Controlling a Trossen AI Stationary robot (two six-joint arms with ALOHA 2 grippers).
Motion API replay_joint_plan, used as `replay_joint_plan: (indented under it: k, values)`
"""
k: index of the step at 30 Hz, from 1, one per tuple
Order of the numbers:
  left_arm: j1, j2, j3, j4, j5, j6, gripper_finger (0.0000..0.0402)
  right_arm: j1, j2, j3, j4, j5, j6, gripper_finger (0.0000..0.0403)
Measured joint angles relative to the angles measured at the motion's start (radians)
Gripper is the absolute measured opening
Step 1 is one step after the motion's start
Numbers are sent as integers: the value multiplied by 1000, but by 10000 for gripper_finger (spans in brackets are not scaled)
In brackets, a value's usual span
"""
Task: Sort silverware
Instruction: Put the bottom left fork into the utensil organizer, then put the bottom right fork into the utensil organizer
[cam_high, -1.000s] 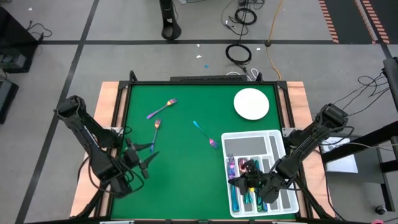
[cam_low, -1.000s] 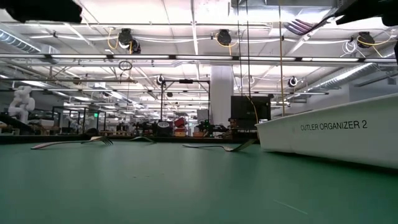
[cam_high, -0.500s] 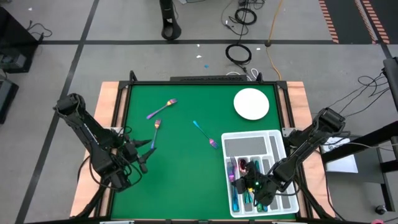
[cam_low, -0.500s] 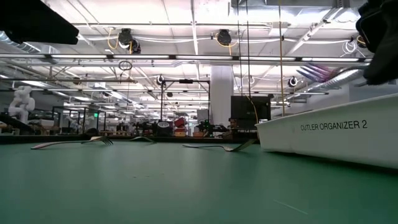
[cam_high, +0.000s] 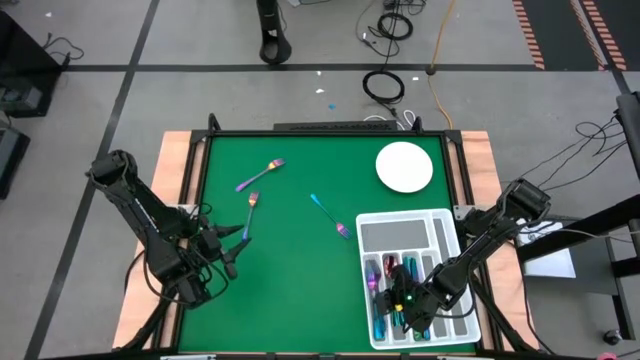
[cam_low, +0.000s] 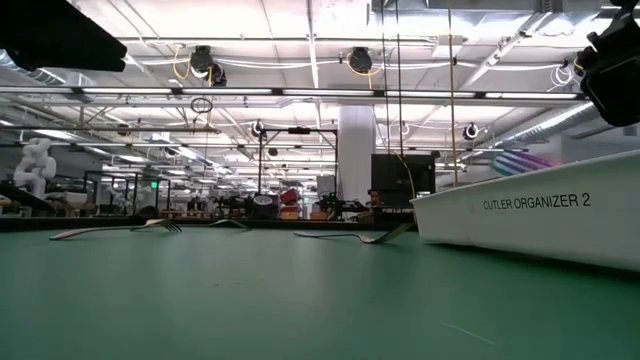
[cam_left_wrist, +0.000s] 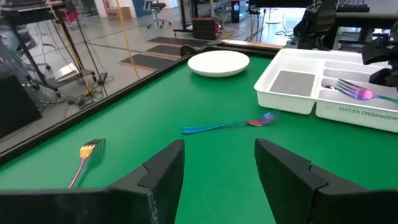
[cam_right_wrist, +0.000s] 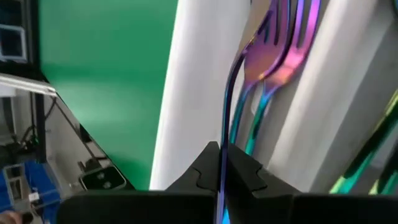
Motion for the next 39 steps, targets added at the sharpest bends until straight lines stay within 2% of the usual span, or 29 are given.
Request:
replay_joint_plan:
  k: [8,31,39]
  values:
    - [0,0,0,0,0,0,199,0,0,0,0,-7,-10,3]
    - [0,0,0,-1,1,0,199,-4,-5,1,0,-10,-11,62]
    - [0,0,0,-1,2,0,199,-27,-13,2,-1,-80,-24,68]
